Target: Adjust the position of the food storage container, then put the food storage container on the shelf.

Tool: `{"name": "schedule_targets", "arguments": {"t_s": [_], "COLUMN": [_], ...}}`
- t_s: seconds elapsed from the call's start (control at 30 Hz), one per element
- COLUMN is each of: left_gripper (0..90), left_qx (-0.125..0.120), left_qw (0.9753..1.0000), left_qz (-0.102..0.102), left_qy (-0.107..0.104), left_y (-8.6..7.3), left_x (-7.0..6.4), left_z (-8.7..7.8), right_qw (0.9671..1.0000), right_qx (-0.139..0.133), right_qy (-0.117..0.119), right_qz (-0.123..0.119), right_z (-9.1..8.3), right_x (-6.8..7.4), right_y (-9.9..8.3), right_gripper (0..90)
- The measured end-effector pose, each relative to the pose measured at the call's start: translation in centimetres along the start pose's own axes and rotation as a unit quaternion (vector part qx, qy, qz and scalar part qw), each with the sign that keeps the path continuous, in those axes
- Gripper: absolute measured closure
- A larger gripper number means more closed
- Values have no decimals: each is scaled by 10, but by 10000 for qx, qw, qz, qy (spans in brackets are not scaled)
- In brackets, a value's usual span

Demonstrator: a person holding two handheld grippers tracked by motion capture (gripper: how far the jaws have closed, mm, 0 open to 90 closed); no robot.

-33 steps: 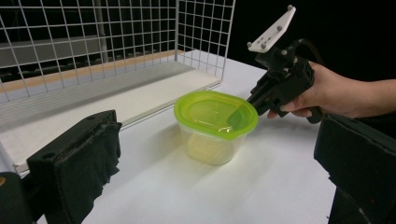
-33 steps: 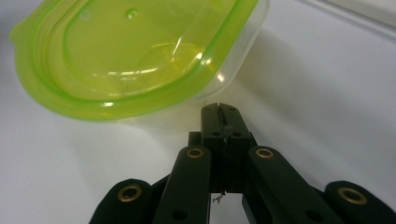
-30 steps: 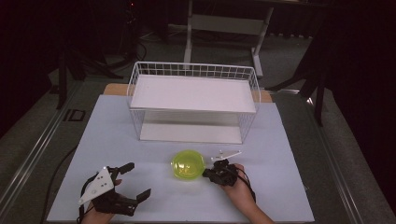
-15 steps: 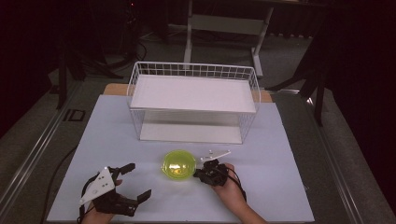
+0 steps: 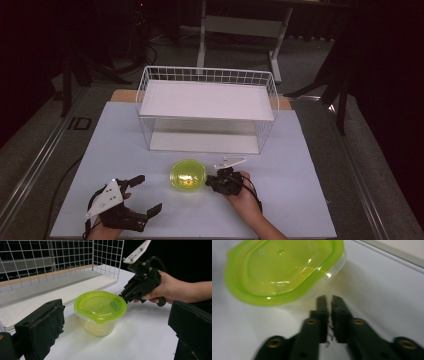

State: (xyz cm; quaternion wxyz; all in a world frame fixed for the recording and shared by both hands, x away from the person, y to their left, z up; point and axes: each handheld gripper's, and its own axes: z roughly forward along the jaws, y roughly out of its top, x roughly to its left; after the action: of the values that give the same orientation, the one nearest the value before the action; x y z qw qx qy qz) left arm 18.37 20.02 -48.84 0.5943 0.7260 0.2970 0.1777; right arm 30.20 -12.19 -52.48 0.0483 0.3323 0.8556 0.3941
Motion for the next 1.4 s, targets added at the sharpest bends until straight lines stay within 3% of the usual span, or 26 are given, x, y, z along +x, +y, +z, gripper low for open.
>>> {"name": "schedule_targets", "arguments": {"t_s": [0.2,0.27,0.33,0.37,0.43,0.47,0.57,0.67,0.8,0.9,0.97,1.07,1.13,1.23,1.33,1.4], "left_gripper": [14,14,14,14,14,14,14,14,14,14,14,14,14,14,14,14], "left_qx": [52,44,29,44,56,166,279,414,501,576,563,537,549,676,826,911], "left_qw": [10000,9999,9999,9998,9997,9997,9994,9990,9987,9983,9984,9984,9980,9973,9954,9947], "left_qz": [5,-9,-48,-86,-103,45,127,138,28,-93,-61,-80,-207,-267,-454,-461], "left_qy": [-42,-90,-152,-198,-224,-152,-131,-105,-25,-67,-88,-168,-234,-136,-151,-135], "left_y": [0,1,3,5,7,11,17,21,27,32,35,39,43,46,47,46], "left_x": [-1,-3,-5,-5,-6,-8,-8,-8,-4,2,4,8,10,13,19,21], "left_z": [2,3,4,5,6,8,9,9,10,12,13,17,21,27,35,40], "right_qw": [9988,9973,9969,9960,9955,9947,9923,9883,9877,9869,9856,9867,9875,9900,9930,9934], "right_qx": [-353,-522,-581,-747,-810,-881,-1094,-1203,-1324,-1410,-1403,-1298,-1329,-1303,-1112,-1092], "right_qy": [-167,-178,-209,-152,-121,-103,158,-88,31,-9,-173,-138,-60,219,261,296], "right_qz": [-293,-487,-496,-465,-482,-512,-555,-930,-830,-789,-930,-964,-847,-498,-302,-187], "right_z": [-26,-36,-41,-49,-52,-55,-62,-65,-68,-70,-70,-67,-65,-60,-55,-50], "right_x": [2,5,6,9,11,14,22,31,32,30,29,26,23,16,12,10], "right_y": [-4,-5,-5,-4,-3,-2,2,4,11,18,21,26,27,32,36,37], "right_gripper": [523,478,456,323,278,229,136,133,139,180,235,244,243,198,173,174]}}
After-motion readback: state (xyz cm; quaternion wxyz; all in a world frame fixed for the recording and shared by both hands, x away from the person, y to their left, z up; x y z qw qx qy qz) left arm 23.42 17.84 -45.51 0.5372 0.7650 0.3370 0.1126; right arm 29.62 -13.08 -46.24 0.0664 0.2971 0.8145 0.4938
